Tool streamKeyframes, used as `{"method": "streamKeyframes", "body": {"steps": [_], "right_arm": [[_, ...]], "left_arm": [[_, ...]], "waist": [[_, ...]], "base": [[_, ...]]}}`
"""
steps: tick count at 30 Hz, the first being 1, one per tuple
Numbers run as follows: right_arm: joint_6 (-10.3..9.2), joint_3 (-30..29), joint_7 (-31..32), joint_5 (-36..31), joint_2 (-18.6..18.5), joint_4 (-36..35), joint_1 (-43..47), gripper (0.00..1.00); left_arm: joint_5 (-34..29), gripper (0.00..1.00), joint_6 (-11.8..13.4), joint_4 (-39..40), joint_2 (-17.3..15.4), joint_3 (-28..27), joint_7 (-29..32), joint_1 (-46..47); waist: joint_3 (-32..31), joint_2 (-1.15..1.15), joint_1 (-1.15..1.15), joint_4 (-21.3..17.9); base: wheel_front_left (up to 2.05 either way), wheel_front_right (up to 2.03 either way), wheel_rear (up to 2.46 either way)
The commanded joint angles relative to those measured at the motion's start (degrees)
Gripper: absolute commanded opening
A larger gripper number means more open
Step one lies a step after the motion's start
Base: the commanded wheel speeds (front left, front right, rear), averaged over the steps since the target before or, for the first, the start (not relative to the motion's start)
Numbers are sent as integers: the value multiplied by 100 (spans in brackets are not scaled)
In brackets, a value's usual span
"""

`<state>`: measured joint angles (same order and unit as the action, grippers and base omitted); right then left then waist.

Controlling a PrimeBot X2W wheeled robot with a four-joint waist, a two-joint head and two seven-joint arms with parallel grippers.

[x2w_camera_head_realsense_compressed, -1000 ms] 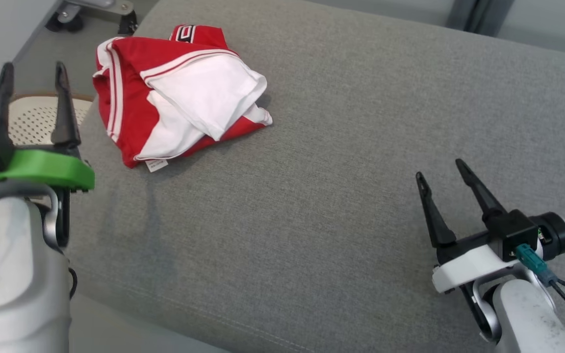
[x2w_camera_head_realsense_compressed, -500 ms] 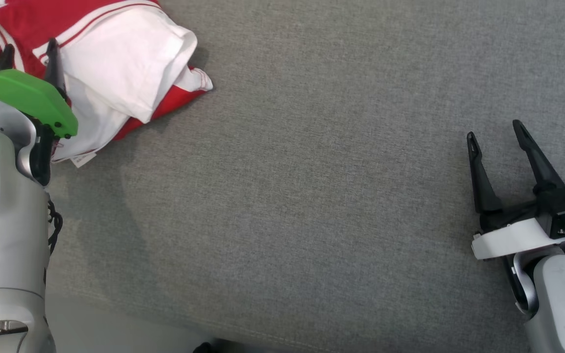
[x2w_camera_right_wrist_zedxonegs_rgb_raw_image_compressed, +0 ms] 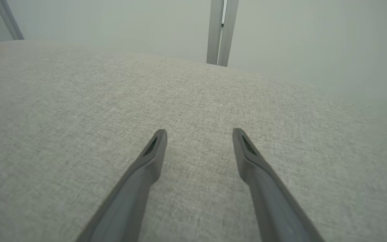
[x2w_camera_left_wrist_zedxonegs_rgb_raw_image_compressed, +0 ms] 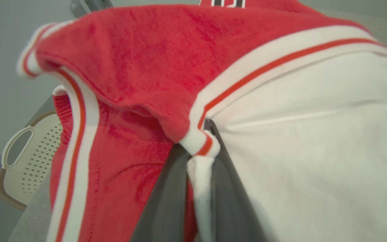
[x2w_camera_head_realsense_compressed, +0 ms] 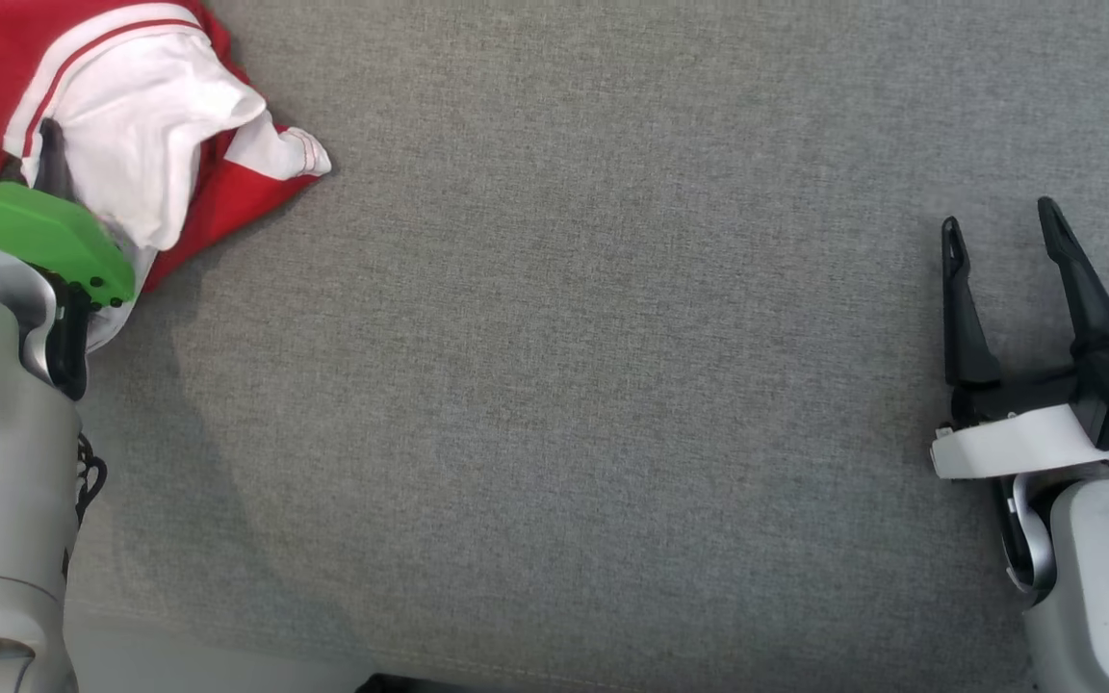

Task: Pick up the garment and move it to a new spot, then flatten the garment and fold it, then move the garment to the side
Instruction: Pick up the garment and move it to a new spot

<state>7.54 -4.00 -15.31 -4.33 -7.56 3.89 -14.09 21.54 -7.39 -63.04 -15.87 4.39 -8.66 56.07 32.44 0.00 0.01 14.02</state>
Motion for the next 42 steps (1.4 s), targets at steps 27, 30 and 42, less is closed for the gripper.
{"method": "streamKeyframes", "body": {"steps": [27,30,42], "right_arm": [[-8,245,16,681,466,558,789,100],[-8,260,16,766,462,559,810,100],[-8,300,16,1033,467,465,627,100]], "left_arm": [[571,0,126,4237,-1077,1099,555,-554],[604,0,209,4822,-1033,1169,858,-615],[714,0,375,5273,-467,1710,1366,-766]], "waist": [[-2630,0,-1,-1372],[-2658,0,-1,-1781],[-2243,0,-1,-3154]], "base": [[0,0,0],[0,0,0],[0,0,0]]}}
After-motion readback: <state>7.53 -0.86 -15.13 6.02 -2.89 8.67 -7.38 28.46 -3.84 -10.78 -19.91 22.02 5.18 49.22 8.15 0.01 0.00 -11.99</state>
